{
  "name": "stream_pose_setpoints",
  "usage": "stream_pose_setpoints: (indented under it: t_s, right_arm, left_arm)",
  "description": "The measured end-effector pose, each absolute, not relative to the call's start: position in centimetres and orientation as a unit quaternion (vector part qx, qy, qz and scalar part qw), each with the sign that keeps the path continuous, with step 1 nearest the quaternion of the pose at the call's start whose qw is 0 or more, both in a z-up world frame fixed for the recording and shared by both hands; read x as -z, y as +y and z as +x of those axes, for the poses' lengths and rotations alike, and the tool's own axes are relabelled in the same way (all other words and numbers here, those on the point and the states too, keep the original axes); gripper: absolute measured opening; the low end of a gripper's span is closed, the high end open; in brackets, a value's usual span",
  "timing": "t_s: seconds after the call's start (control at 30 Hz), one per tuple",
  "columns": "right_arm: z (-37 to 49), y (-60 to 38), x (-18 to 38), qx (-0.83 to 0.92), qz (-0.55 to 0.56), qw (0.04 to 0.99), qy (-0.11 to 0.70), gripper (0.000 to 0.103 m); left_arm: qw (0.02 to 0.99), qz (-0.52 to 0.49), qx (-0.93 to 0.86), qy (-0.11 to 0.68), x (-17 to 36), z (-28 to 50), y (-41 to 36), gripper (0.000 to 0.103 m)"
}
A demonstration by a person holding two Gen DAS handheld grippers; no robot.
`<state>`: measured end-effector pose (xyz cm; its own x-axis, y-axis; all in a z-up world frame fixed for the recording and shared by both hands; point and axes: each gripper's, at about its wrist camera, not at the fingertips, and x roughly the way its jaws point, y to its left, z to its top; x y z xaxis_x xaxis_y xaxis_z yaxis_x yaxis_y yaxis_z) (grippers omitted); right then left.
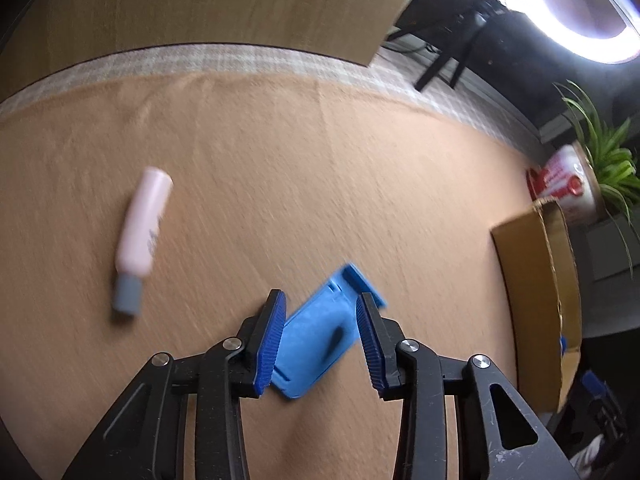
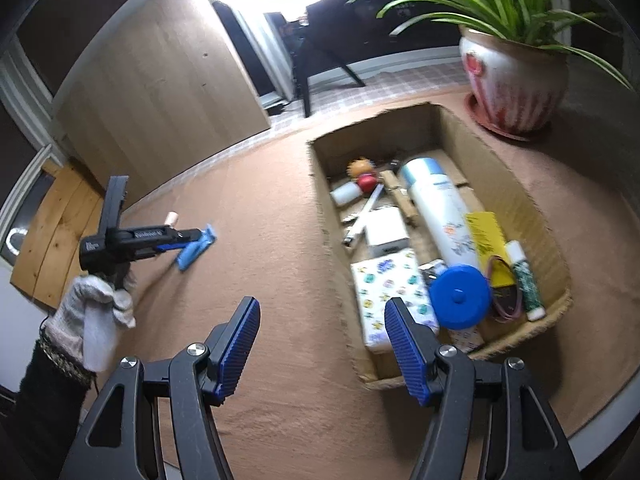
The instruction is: Organize objects
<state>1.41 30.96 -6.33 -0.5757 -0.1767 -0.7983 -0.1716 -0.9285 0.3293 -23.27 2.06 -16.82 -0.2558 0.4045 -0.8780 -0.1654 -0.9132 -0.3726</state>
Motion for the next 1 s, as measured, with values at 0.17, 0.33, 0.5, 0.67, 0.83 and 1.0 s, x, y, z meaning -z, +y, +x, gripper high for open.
stream_pose_setpoints:
  t_s: [0.17,0.33,0.5,0.67,0.83,1.0]
  right_arm:
    - [-0.5,29.1,5.9,0.868,0.459,0.034,-0.188,0.061]
    - [-3.6,26.7,6.2,0.86,0.467,0.072,-0.193,0.061]
    - [-7.9,24.1,7.5,0.84,0.488,0.113,-0.207,0.061]
    - [-12.4,21.9,10.4,0.807,0.528,0.145,-0.221,0.05]
    - [-15.8,20.5,13.7,0.774,0.564,0.157,-0.24,0.041]
    - [-17.1,18.9,15.5,0.761,0.586,0.161,-0.227,0.028]
  left_arm:
    - [0.19,-0.576,-0.789,-0.093,16.9,-20.5,3.3,0.039]
    - [0.185,-0.557,-0.807,-0.071,16.9,-17.8,4.7,0.036]
    - [0.189,-0.552,-0.809,-0.075,17.0,-16.7,5.1,0.033]
    - [0.196,-0.551,-0.805,-0.101,17.1,-16.2,4.5,0.033]
    - [0.199,-0.551,-0.801,-0.123,17.2,-16.5,3.9,0.033]
    - [0.203,-0.55,-0.8,-0.124,17.3,-16.6,3.8,0.033]
